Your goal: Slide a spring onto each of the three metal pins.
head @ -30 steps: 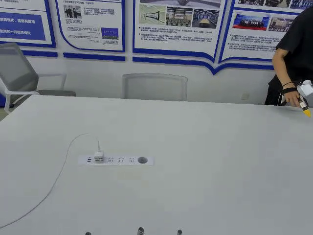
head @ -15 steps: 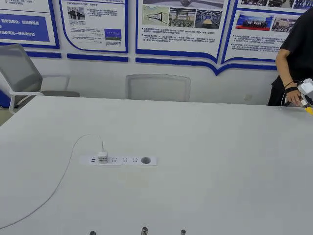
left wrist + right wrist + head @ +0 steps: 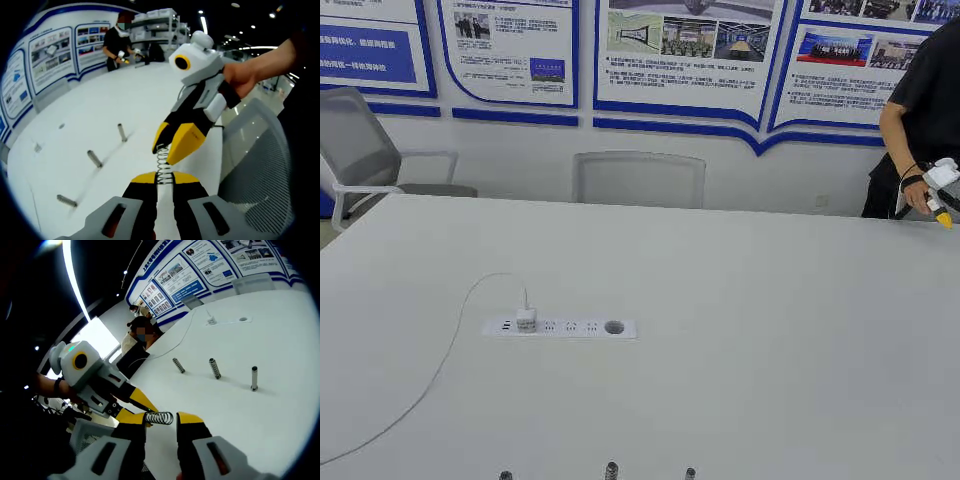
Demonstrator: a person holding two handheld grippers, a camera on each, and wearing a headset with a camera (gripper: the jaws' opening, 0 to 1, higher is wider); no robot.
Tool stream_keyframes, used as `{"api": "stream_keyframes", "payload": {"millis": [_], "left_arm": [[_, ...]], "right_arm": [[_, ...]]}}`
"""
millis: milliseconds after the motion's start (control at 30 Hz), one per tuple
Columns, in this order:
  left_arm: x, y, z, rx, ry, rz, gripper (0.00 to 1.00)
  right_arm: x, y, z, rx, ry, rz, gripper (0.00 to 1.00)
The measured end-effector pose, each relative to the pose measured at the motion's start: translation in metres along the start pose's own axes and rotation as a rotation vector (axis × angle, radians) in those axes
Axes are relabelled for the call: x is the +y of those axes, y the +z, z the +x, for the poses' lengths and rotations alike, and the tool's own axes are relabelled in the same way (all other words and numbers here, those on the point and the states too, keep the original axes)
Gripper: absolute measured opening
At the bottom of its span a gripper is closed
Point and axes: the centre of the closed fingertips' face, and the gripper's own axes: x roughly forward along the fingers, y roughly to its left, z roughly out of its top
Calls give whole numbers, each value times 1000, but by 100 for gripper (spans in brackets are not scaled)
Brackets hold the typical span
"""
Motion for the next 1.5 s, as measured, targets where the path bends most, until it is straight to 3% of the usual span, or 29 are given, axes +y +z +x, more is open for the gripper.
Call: {"api": "stream_keyframes", "payload": {"millis": [233, 633, 1067, 1267, 1500], "left_arm": [[1, -2, -2, 6, -7, 49, 10], [5, 0, 0, 1, -25, 61, 10], [4, 14, 6, -44, -47, 41, 10], [4, 19, 4, -65, -58, 39, 10], [-1, 19, 6, -65, -74, 37, 10]], "right_arm": [[1, 2, 1, 20, 16, 40, 16], [9, 11, -1, 56, 26, -3, 13], [13, 12, -1, 212, 12, -214, 12], [12, 12, -5, 306, 26, -352, 14], [12, 8, -6, 369, 46, -408, 14]]}}
